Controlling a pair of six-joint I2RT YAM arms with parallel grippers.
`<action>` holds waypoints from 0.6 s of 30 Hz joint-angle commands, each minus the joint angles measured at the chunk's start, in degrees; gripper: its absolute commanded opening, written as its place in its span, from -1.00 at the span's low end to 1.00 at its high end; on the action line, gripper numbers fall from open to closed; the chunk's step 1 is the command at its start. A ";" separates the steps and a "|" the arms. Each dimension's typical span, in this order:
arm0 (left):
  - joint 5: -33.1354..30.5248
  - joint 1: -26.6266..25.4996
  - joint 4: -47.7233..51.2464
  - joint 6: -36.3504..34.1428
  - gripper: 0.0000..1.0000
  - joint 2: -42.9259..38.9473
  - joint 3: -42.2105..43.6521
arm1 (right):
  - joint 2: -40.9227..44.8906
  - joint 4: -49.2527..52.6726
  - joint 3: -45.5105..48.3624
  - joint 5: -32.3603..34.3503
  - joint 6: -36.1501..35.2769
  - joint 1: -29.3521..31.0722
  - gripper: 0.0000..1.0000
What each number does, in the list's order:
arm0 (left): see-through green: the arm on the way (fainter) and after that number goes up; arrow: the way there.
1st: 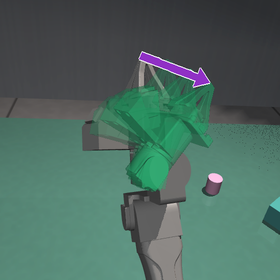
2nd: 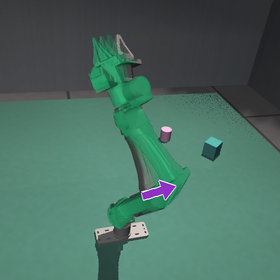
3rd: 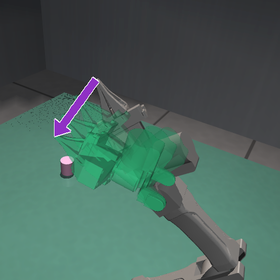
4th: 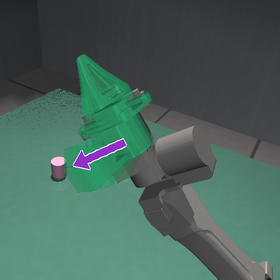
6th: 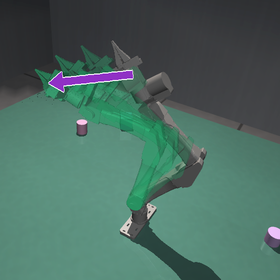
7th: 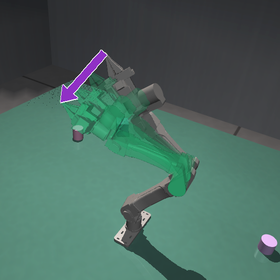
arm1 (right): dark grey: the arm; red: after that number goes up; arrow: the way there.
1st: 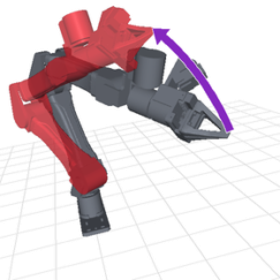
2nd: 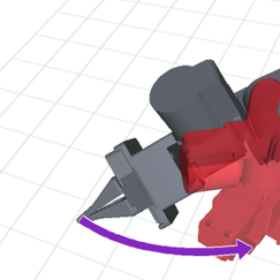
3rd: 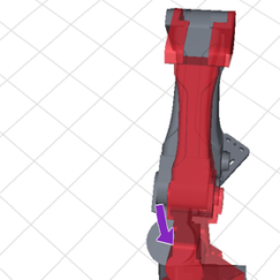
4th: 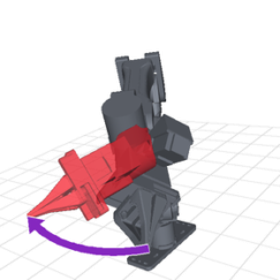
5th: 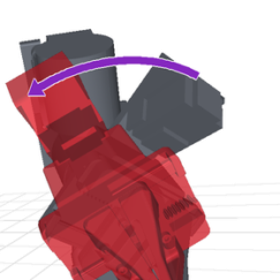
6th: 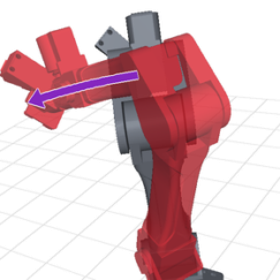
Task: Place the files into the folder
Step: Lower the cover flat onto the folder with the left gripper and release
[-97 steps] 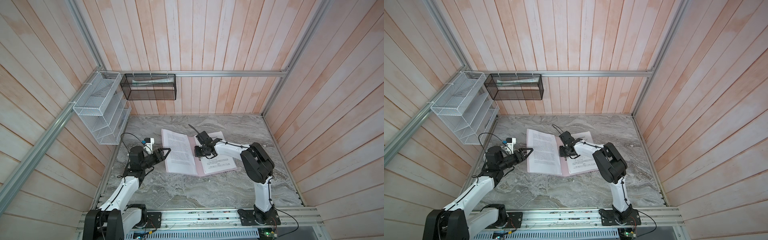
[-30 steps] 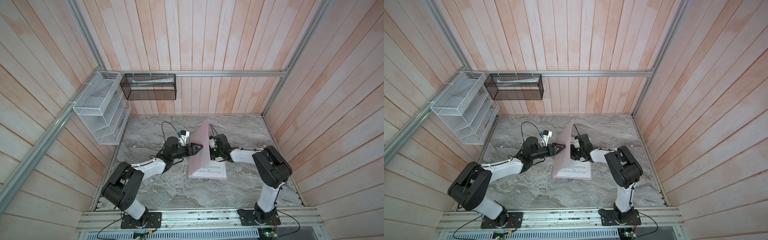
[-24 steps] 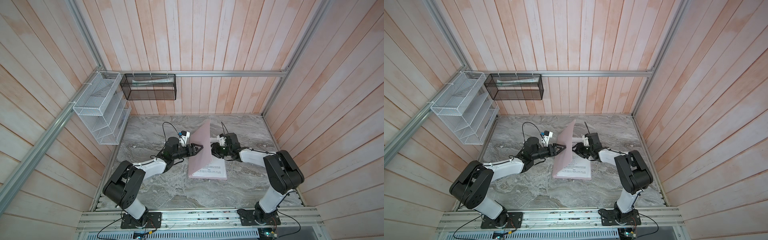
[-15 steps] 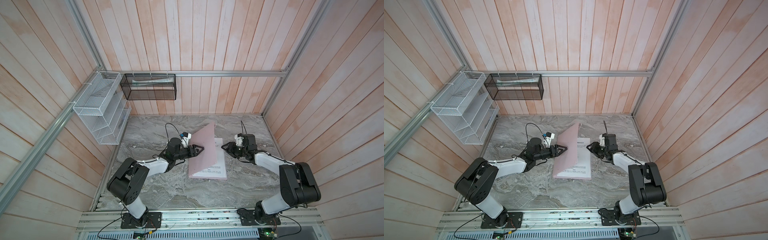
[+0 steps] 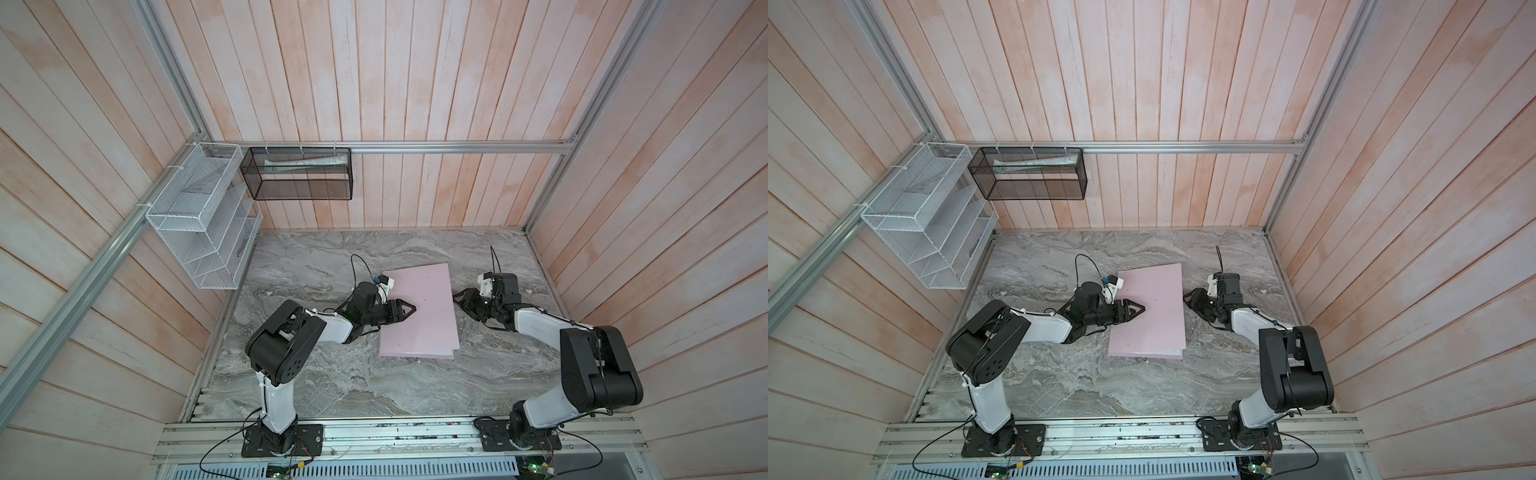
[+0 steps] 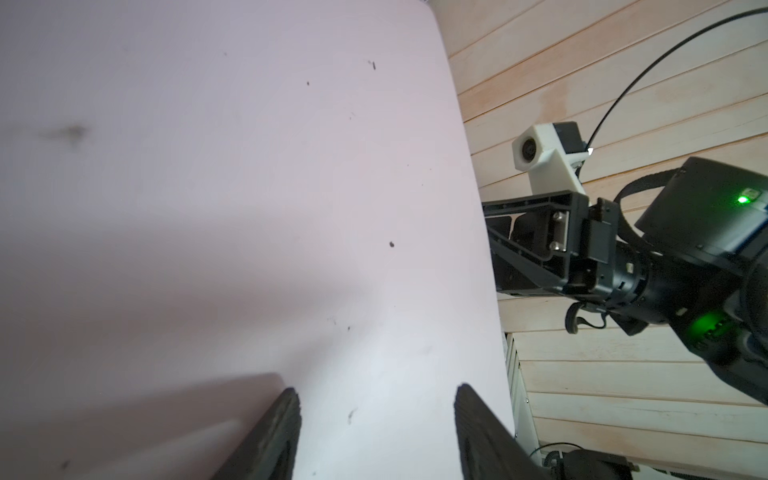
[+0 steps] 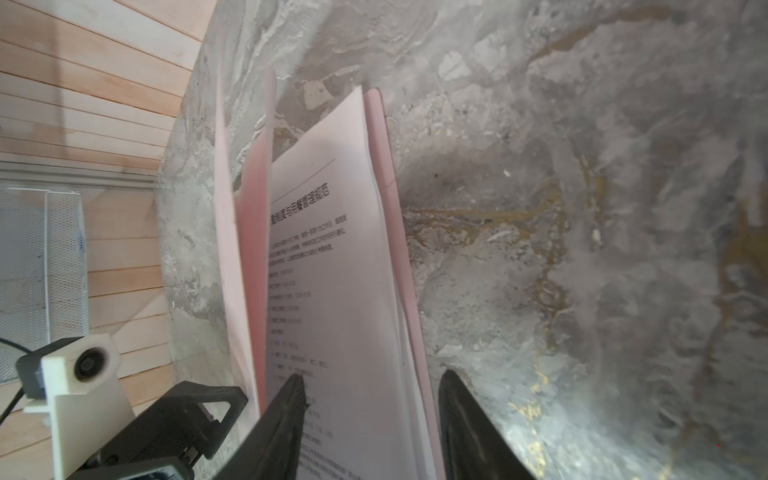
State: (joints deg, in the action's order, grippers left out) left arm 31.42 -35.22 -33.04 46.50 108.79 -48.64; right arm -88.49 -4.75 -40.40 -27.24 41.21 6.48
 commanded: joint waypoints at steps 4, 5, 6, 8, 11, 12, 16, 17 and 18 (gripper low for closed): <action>-0.84 -0.95 0.90 0.02 0.23 3.55 -2.04 | -4.27 0.39 -0.90 2.41 -2.95 0.02 0.02; -0.79 -0.99 0.87 -0.01 0.22 3.72 -2.11 | -4.15 -0.16 -0.58 3.12 -3.07 -0.02 0.02; -1.07 -0.97 0.96 0.08 0.22 3.88 -1.94 | -4.23 0.19 -0.69 4.01 -2.90 0.09 0.02; -1.27 -1.07 0.74 0.30 0.22 4.23 -1.80 | -5.16 1.12 -1.68 4.40 -3.42 0.11 0.02; -1.10 -1.08 0.57 0.43 0.22 4.67 -1.88 | -6.70 -0.58 -1.62 2.75 -2.95 0.20 0.01; -1.16 -1.08 0.58 0.43 0.22 4.72 -1.89 | -7.23 -1.01 -1.76 2.08 -2.74 0.41 0.01; -1.44 -1.11 0.69 0.17 0.22 4.37 -1.76 | -10.17 -1.58 -3.98 1.60 -2.85 2.75 0.01; -1.53 -1.07 0.67 0.02 0.22 4.24 -1.72 | -10.98 -1.75 -4.69 1.37 -2.72 3.47 0.00; -1.62 -1.08 0.79 -0.15 0.22 4.17 -1.74 | -11.74 -1.75 -5.34 1.36 -2.63 4.03 0.00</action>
State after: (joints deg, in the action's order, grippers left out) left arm 31.00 -36.07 -33.41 46.74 112.29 -50.06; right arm -97.73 -6.68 -44.12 -25.41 39.09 8.84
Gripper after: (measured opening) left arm 0.611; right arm 0.503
